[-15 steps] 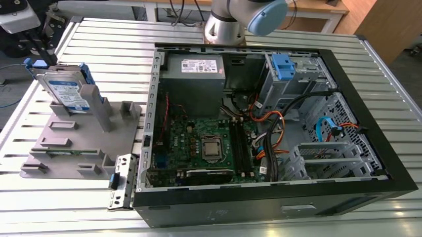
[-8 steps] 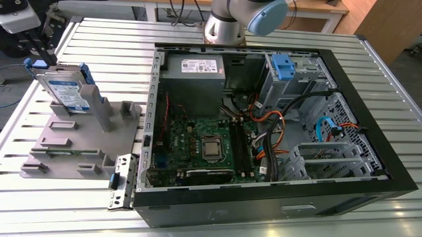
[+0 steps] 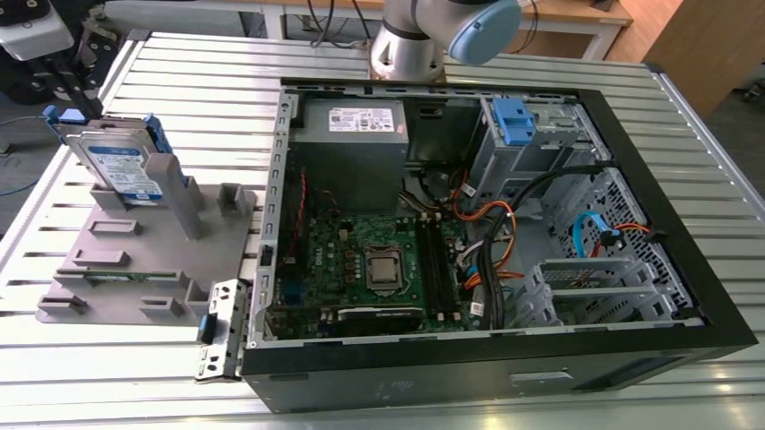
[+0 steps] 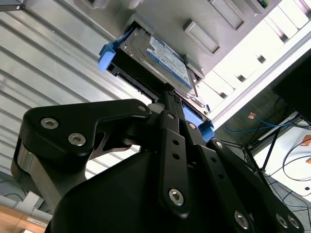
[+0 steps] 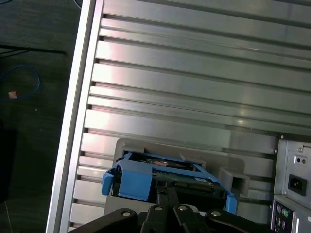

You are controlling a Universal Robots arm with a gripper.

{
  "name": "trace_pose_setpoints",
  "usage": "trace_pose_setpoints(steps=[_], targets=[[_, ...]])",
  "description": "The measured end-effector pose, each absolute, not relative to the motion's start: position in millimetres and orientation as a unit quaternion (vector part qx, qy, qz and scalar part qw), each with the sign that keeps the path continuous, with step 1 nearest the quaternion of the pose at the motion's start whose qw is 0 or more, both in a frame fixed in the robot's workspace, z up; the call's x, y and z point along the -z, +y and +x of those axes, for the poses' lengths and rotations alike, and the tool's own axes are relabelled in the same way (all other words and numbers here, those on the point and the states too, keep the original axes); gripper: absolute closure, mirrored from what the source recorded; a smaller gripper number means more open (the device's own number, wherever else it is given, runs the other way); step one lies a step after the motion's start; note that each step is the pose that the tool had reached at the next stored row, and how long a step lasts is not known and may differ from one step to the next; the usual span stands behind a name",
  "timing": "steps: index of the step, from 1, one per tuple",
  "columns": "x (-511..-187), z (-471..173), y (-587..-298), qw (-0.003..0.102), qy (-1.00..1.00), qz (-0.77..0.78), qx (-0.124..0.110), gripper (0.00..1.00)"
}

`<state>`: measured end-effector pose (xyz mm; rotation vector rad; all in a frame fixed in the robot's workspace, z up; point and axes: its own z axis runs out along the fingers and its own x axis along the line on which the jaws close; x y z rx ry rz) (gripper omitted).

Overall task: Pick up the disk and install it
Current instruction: 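Pick up the disk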

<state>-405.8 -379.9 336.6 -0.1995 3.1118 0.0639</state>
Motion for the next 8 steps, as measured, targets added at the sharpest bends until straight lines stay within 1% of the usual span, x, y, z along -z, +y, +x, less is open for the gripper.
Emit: trace_pose_setpoints(steps=[8], targets=[[-336.6, -406.4, -379.9, 0.011, 0.998, -0.064, -0.020, 0.89]])
